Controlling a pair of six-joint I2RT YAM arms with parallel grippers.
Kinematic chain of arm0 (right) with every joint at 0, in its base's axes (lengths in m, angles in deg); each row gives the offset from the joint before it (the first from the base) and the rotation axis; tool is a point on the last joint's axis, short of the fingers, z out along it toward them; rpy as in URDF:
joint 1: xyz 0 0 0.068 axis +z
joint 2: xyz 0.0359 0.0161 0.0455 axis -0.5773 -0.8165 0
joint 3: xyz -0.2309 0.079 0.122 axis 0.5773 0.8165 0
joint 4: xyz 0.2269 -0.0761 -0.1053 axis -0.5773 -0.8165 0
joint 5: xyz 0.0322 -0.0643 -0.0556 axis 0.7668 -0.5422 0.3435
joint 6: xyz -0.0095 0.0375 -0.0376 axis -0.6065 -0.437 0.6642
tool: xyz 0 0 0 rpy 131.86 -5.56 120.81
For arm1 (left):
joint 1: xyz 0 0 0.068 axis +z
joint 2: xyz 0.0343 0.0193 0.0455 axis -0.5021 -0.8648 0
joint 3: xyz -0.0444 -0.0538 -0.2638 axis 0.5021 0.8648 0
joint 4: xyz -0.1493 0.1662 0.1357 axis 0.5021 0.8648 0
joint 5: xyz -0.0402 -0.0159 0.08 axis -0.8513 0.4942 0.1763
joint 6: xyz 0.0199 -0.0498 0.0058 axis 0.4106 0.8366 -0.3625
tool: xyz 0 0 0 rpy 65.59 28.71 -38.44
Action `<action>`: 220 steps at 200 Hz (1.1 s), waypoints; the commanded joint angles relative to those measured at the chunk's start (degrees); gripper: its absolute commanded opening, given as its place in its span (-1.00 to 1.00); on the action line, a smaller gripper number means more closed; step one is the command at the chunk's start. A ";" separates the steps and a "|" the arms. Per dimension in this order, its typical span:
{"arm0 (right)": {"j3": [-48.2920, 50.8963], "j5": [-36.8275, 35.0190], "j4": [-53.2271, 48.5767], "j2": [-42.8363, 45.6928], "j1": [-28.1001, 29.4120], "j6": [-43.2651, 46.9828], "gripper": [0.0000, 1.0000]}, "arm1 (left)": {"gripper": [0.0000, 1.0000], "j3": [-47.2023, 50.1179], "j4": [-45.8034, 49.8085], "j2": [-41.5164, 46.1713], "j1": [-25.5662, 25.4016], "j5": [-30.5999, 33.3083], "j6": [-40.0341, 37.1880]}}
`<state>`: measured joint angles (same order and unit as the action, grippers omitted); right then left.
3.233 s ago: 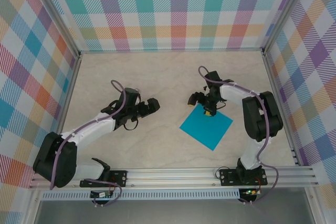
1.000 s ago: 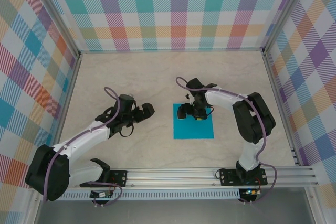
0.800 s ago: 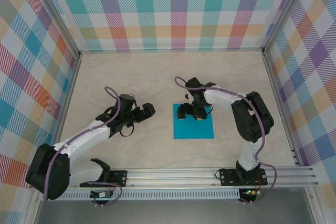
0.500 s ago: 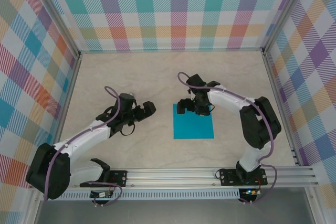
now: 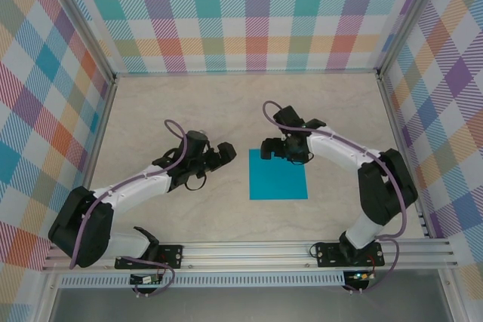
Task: Fold a paper plane with a square sheet of paper (pick it up from the middle)
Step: Fold the square sheet of paper in half at the center of the table.
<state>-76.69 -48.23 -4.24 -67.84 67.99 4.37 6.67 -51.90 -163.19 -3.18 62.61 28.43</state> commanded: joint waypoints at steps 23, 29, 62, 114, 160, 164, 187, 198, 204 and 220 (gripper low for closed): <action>-4.14 1.66 -4.70 -6.53 1.05 0.25 1.00 | 1.00 -1.65 1.63 -1.49 -0.34 2.12 -0.49; -4.44 1.37 -5.05 -7.01 1.34 0.40 1.00 | 1.00 -1.44 1.37 -1.51 -0.34 1.73 -0.31; -6.43 -0.92 -7.91 -10.28 2.12 0.20 1.00 | 1.00 0.88 -2.89 -1.52 -0.34 0.37 1.40; -8.30 -1.28 -9.09 -13.44 2.78 -1.15 1.00 | 1.00 -0.49 -2.72 -3.87 -0.34 -1.60 1.32; -10.17 -2.19 -10.80 -15.28 2.86 -1.80 1.00 | 1.00 -0.78 -3.63 -5.25 -0.34 -3.07 1.02; -10.33 -2.01 -10.87 -15.37 2.86 -1.82 1.00 | 1.00 -0.73 -3.78 -5.34 -0.34 -3.21 1.02; -10.80 -2.16 -11.43 -15.82 3.18 -2.32 1.00 | 1.00 -0.67 -3.98 -5.38 -0.34 -3.37 0.93; -10.88 -2.47 -11.54 -16.23 3.30 -2.64 0.99 | 1.00 -0.84 -3.76 -5.47 -0.34 -3.36 0.74; -10.95 -2.68 -11.80 -16.59 3.33 -2.89 1.00 | 1.00 -0.86 -3.71 -5.49 -0.34 -3.36 0.75; -11.02 -4.05 -12.41 -17.19 3.48 -3.61 1.00 | 1.00 -0.93 -3.67 -5.55 -0.34 -3.42 0.75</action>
<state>-86.35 -50.20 -13.88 -83.33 70.90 2.62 6.78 -54.28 -168.28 -3.18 60.25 29.59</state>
